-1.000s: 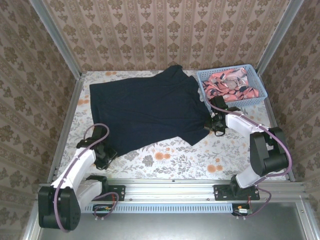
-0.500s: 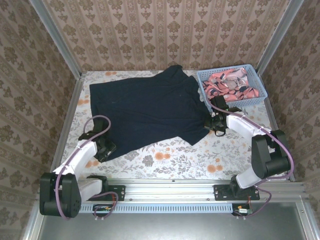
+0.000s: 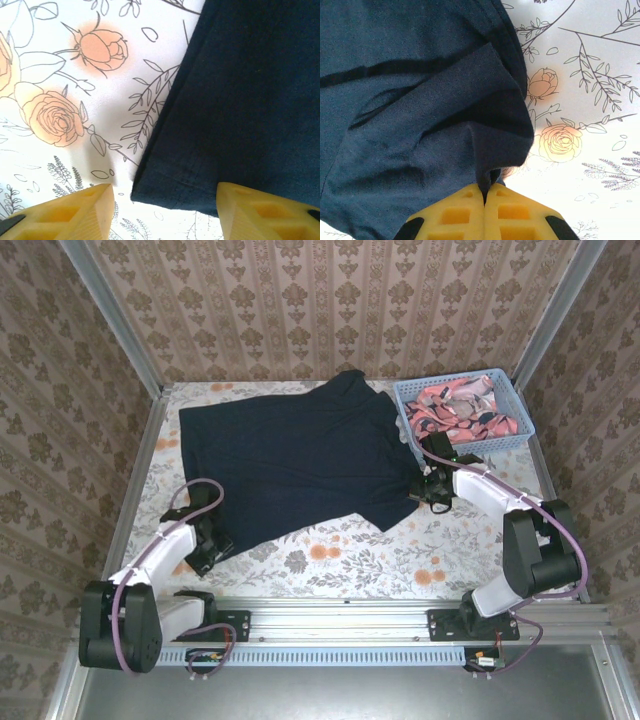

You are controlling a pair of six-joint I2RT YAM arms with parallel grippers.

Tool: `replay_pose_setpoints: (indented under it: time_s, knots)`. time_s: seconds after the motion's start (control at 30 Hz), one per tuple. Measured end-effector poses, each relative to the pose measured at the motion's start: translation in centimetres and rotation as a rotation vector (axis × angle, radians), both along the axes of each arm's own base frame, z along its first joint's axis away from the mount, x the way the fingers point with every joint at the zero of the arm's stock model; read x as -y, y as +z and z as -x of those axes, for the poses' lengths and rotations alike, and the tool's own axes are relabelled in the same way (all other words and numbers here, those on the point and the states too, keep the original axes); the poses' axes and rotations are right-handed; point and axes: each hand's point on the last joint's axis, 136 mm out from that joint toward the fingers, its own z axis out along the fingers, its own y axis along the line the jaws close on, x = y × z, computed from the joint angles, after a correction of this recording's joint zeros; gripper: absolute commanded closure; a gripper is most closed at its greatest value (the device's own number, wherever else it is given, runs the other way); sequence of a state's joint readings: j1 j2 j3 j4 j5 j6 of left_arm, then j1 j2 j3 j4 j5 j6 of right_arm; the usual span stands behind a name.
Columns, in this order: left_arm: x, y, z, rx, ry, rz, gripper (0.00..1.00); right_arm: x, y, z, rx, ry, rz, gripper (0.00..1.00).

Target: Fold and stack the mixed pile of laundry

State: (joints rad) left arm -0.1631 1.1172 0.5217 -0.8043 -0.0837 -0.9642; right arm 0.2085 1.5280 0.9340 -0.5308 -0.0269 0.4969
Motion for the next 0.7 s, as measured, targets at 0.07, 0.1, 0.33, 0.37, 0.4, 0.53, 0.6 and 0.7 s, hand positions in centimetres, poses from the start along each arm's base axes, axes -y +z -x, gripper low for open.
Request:
replay_pose_setpoints:
  time_s: [0.07, 0.1, 0.33, 0.37, 0.4, 0.53, 0.6, 0.7]
  knots:
    - [0.0, -0.2, -0.1, -0.002, 0.000, 0.000, 0.43, 0.0, 0.0, 0.0, 0.000, 0.000, 0.000, 1.00]
    - [0.0, -0.4, -0.2, -0.004, 0.000, 0.000, 0.44, 0.0, 0.0, 0.0, 0.000, 0.000, 0.000, 1.00]
    - [0.5, -0.8, -1.8, -0.023, -0.033, 0.002, 0.96, -0.1, 0.0, 0.1, -0.004, 0.004, 0.001, 1.00]
    - [0.5, -0.8, -2.0, -0.024, -0.037, -0.001, 1.00, -0.1, 0.1, 0.2, -0.004, 0.004, 0.001, 1.00]
    - [0.4, -0.7, -2.1, -0.030, -0.047, -0.005, 1.00, -0.1, 0.1, 0.2, -0.004, 0.004, 0.002, 1.00]
    - [0.5, -0.6, -2.2, -0.023, -0.066, -0.005, 1.00, -0.1, 0.8, 0.4, 0.009, 0.006, -0.001, 1.00]
    - [0.6, -0.2, -3.0, 0.021, -0.081, 0.000, 1.00, -0.1, 1.2, 0.5, 0.021, 0.009, -0.001, 1.00]
    - [0.8, 1.2, -4.2, 0.113, -0.114, 0.005, 1.00, 0.0, 1.9, 1.6, 0.035, 0.014, 0.012, 1.00]
